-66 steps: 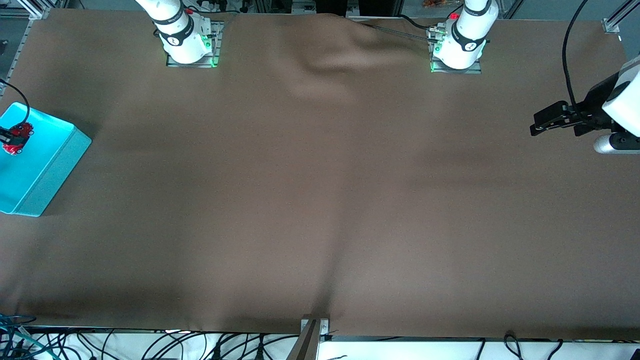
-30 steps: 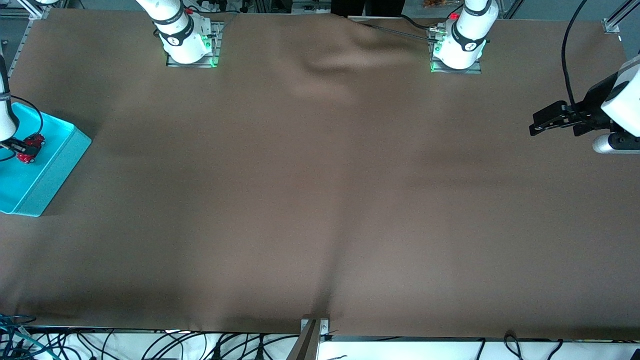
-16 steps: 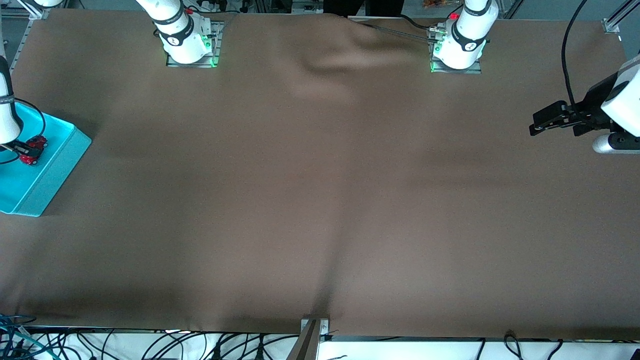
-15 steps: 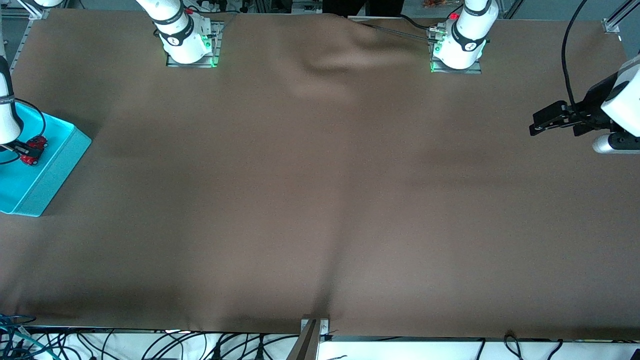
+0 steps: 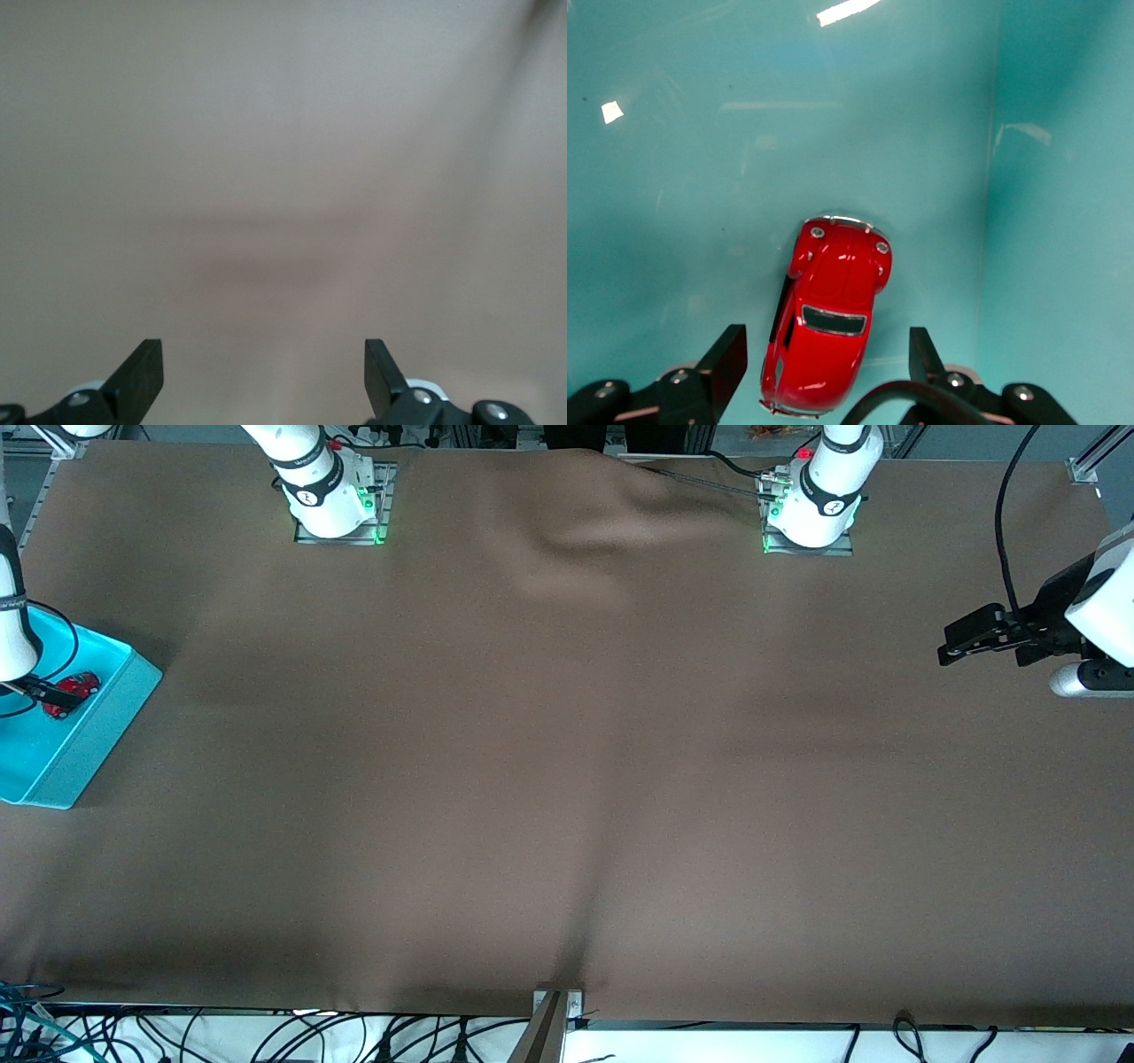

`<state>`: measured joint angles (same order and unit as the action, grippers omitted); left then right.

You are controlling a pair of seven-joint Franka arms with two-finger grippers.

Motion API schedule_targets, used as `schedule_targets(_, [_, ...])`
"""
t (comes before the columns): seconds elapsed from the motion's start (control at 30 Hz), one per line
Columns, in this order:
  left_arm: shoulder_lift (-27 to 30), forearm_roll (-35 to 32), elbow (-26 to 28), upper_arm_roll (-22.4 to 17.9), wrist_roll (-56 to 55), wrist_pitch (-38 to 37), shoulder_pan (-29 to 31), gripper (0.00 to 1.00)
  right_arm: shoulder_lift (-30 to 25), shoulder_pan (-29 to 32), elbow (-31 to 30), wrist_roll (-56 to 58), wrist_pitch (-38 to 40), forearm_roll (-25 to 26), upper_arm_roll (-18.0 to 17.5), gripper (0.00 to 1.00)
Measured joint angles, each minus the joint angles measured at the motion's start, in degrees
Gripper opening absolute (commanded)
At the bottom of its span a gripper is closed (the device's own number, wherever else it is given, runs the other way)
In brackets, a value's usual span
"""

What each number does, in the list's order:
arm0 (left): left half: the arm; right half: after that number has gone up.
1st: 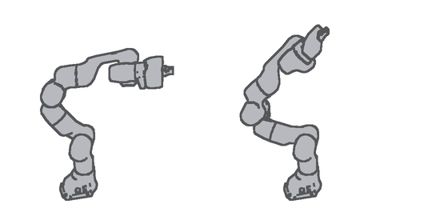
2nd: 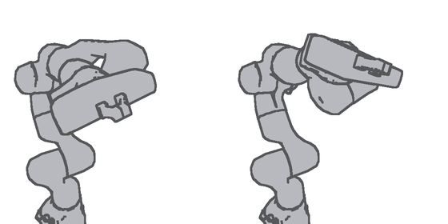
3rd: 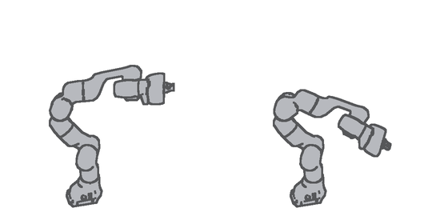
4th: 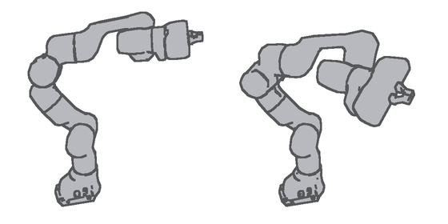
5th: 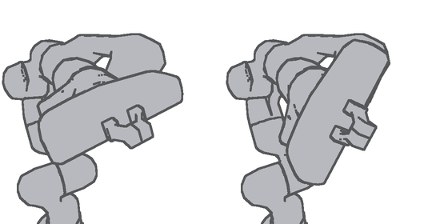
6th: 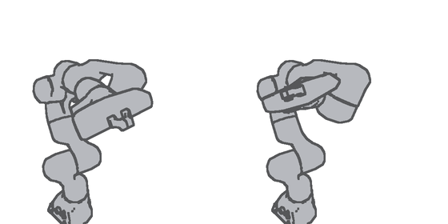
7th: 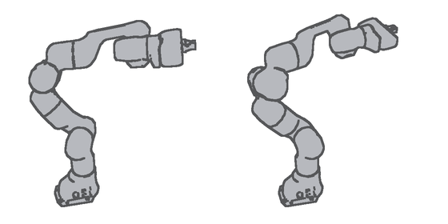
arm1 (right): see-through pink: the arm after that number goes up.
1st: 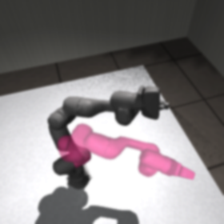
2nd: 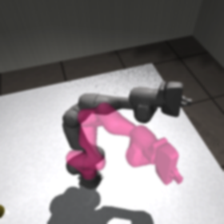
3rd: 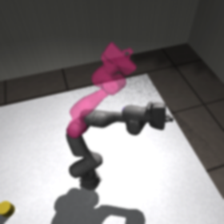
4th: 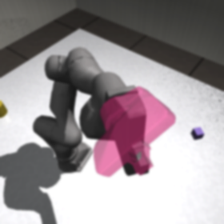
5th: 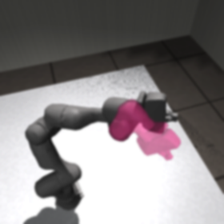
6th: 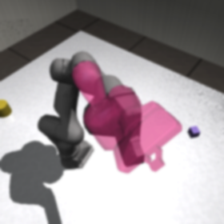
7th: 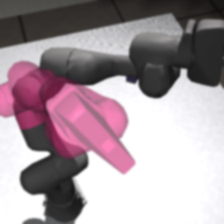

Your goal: Wind red beetle toy and store in blue box

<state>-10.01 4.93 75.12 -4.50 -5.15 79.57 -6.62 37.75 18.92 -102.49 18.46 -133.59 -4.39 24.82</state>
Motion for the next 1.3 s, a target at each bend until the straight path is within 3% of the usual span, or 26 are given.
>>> schedule_targets(0.37, [0.0, 0.0, 0.0, 0.0, 0.0, 0.0, 0.0, 1.00, -0.4, 0.0, 0.9, 0.0, 0.8, 0.0, -0.1, 1.00])
schedule_targets(0.73, [0.0, 0.0, 0.0, 0.0, 0.0, 0.0, 0.0, 1.00, -3.4, 0.0, 4.5, -0.1, 12.0, 0.0, -1.5, 1.00])
schedule_targets(1.3, [0.0, 0.0, 0.0, 0.0, 0.0, 0.0, 0.0, 1.00, -7.5, 0.0, 5.1, -0.1, 19.4, 1.2, -4.0, 1.00])
